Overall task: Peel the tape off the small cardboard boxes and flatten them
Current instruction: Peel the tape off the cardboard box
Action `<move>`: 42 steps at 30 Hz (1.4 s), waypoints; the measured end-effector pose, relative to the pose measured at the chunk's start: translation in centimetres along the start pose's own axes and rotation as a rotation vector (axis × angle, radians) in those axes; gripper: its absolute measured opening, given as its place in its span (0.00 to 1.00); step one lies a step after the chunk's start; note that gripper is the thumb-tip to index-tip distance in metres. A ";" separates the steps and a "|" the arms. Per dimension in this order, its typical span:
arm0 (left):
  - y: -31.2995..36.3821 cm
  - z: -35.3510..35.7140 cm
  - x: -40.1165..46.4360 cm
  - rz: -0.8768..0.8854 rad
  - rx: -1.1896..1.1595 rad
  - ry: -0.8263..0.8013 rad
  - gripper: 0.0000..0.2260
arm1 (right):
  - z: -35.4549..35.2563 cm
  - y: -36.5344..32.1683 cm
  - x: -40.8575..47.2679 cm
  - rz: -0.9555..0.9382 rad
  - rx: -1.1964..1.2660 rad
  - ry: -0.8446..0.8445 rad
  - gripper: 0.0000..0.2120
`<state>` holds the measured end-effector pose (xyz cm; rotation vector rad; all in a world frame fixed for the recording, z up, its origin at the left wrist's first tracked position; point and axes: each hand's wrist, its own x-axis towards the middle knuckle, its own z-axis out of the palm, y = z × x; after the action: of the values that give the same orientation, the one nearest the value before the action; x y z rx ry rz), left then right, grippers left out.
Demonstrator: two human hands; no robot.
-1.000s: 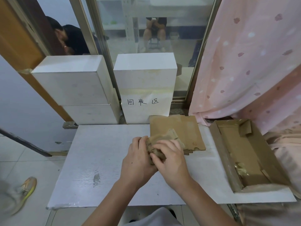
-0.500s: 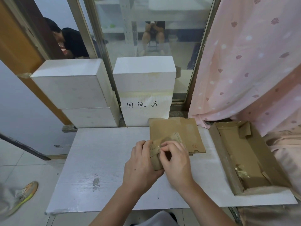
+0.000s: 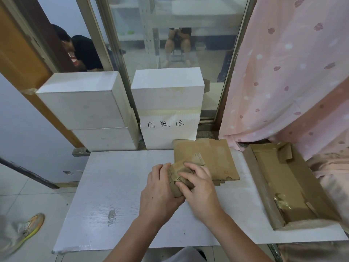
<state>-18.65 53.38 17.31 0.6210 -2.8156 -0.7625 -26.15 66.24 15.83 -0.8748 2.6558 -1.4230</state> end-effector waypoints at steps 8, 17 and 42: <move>-0.1 -0.1 -0.1 0.006 0.021 0.023 0.40 | 0.2 -0.7 0.8 -0.029 -0.013 0.017 0.05; -0.5 -0.1 -0.2 -0.011 0.018 -0.016 0.45 | 0.1 -0.2 0.8 -0.044 0.060 0.159 0.07; -0.5 -0.3 -0.3 -0.028 -0.048 -0.013 0.45 | -1.4 0.3 1.4 0.050 0.064 0.252 0.07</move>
<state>-18.12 52.97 17.30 0.6512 -2.7967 -0.8389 -27.80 66.73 16.75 -0.6590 2.7636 -1.6991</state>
